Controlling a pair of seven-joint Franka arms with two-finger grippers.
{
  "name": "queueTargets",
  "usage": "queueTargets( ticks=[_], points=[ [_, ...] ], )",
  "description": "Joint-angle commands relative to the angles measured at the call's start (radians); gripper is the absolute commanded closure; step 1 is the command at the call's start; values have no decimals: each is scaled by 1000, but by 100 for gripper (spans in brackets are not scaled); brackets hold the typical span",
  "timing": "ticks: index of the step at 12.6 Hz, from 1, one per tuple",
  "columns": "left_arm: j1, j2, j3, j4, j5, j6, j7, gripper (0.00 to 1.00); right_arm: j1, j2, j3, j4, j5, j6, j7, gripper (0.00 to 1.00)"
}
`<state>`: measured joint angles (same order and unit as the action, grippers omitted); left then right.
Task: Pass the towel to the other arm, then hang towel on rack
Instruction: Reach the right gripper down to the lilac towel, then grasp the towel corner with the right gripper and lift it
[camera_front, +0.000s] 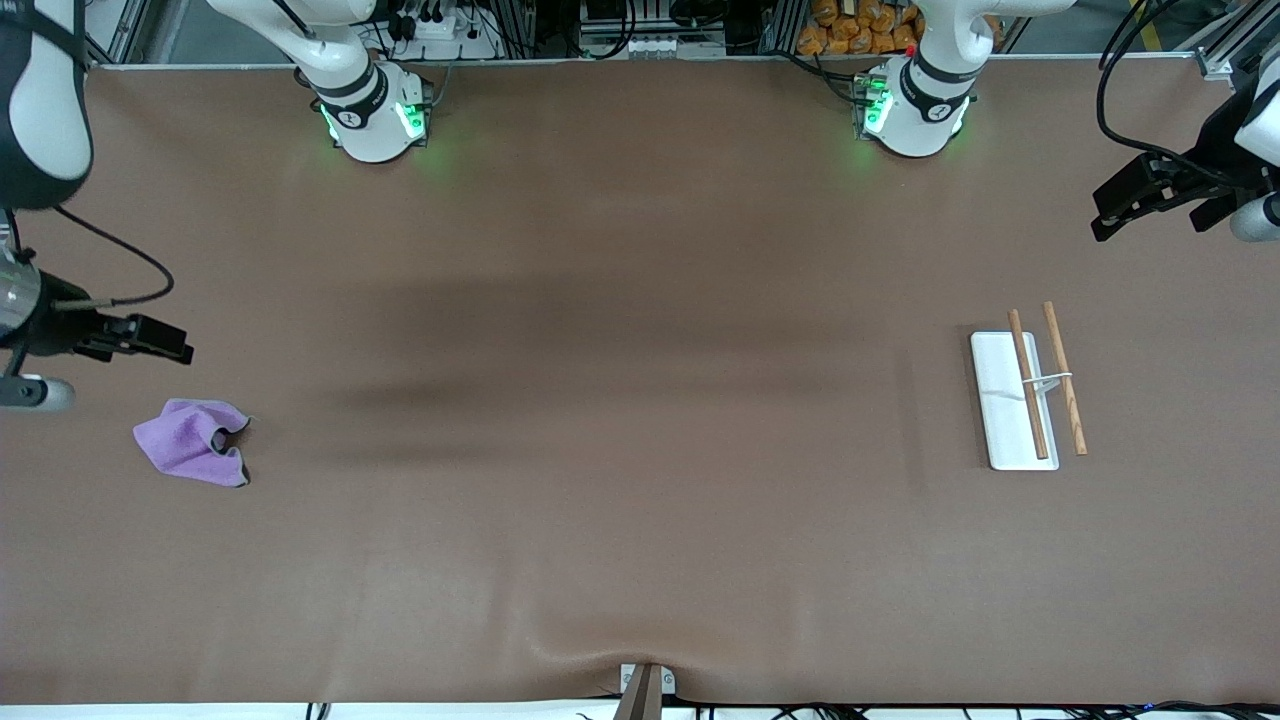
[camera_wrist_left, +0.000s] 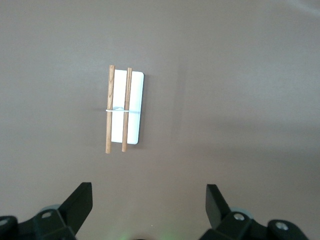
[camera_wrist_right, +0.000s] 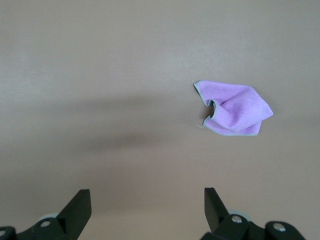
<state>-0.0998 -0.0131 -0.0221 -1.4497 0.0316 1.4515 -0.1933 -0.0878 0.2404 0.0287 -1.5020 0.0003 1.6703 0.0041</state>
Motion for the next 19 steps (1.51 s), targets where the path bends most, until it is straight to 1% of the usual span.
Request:
queueTargets(
  ticks=[1, 4, 7, 10, 12, 14, 17, 18, 19],
  points=[
    [-3, -21, -2, -20, -13, 6, 23, 0, -41, 95, 13, 25, -13, 57, -67, 0],
    [-8, -11, -15, -21, -16, 18, 21, 0, -59, 207, 11, 25, -29, 97, -99, 0],
    [-8, -5, -62, -18, -19, 39, 11, 0, -69, 304, 13, 19, -98, 163, -130, 0],
    [-2, -7, -82, -17, -16, 41, 6, 0, -139, 385, 11, 11, -98, 279, -336, 0],
    [3, -4, -82, -20, -16, 43, 5, 0, -136, 407, 11, 9, -111, 293, -368, 0],
    [3, 7, -82, -21, -16, 43, 3, 0, -119, 407, 13, -4, -202, 322, -366, 0],
    [5, -5, -82, -21, -16, 38, 2, 0, -124, 407, 11, -59, -218, 379, -369, 0],
    [3, -8, -82, -21, -16, 32, 0, 0, -125, 407, 11, -76, -218, 385, -372, 1],
    [6, -10, -81, -21, -15, 26, 5, 0, -127, 407, 11, -90, -218, 385, -386, 4]
  ],
)
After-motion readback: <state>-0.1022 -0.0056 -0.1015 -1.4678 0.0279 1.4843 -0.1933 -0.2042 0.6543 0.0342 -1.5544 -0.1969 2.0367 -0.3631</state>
